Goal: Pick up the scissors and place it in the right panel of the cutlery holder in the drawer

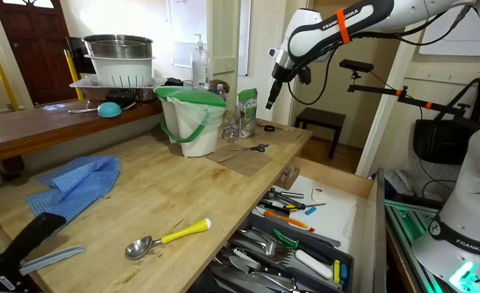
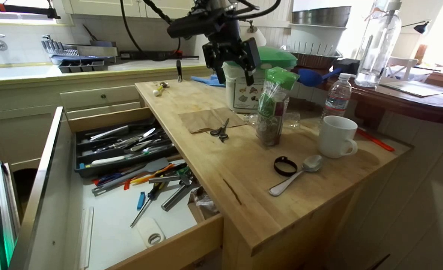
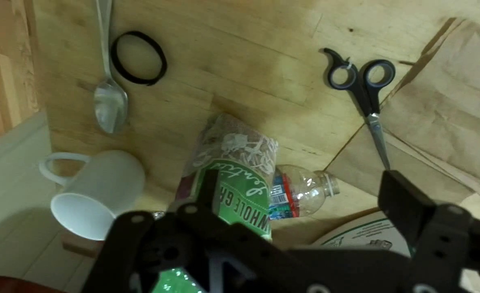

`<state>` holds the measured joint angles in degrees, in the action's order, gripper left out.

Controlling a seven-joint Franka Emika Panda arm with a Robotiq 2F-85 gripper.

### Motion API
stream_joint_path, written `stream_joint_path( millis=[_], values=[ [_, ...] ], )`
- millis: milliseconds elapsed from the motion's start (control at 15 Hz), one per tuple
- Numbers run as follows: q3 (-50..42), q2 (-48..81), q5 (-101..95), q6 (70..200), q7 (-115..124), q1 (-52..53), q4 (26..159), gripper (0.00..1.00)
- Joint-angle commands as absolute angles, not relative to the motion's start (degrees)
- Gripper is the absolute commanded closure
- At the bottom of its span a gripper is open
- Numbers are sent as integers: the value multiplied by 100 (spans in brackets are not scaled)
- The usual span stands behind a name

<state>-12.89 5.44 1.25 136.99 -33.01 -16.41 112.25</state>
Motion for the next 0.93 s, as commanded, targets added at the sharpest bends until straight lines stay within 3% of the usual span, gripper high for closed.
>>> stream_joint_path(
  millis=[0, 400, 867],
  values=[
    [-1322, 413, 185, 13655, -3270, -1660, 11428, 0],
    [-1291, 549, 133, 13582, -3295, -1642, 11322, 0],
    [-927, 1700, 681, 12411, -4560, -1736, 10275, 0]
  ],
)
